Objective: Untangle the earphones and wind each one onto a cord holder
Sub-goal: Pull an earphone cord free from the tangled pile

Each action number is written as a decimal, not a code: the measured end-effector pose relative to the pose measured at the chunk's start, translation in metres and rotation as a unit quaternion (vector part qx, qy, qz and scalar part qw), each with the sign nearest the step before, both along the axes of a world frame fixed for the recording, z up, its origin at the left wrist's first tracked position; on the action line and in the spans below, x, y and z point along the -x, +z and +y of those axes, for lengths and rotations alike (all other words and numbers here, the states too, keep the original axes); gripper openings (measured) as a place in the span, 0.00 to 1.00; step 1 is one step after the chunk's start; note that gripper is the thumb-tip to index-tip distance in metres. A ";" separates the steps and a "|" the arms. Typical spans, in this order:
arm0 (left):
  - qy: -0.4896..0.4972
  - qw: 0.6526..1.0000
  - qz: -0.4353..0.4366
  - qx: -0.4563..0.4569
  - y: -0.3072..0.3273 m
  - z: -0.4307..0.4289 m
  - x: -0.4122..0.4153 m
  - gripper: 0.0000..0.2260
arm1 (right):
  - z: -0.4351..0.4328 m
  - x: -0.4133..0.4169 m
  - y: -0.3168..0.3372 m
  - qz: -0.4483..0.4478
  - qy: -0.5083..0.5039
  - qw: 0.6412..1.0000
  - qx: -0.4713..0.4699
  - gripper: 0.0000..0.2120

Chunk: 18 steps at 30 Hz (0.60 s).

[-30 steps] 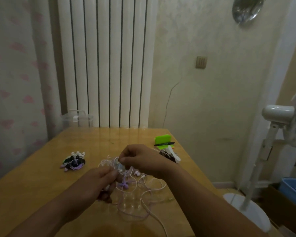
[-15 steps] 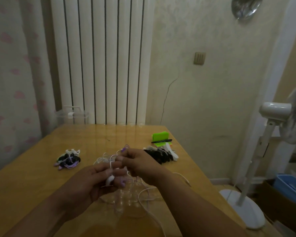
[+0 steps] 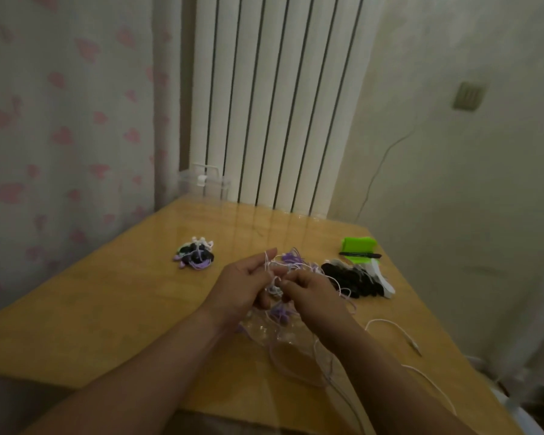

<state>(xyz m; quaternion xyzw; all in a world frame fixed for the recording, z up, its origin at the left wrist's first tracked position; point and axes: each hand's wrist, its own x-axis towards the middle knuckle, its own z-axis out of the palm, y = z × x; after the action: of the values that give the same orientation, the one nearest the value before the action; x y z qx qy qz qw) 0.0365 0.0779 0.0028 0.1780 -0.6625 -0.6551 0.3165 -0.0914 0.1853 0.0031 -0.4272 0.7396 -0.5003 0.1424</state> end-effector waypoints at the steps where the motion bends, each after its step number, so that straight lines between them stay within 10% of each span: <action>1: -0.001 1.000 0.001 0.007 -0.001 0.000 0.002 0.22 | -0.001 0.000 0.000 0.009 0.000 1.000 -0.001 0.08; 18: 0.014 0.973 -0.051 0.225 -0.005 -0.071 0.066 0.20 | -0.051 0.048 0.014 0.248 -0.031 0.967 -0.049 0.10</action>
<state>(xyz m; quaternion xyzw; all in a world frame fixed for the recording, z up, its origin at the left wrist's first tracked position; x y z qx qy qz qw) -0.0291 0.0065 -0.0025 0.1453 -0.8055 -0.4750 0.3233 -0.1394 0.1342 0.0169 -0.5074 0.7882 -0.3459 -0.0404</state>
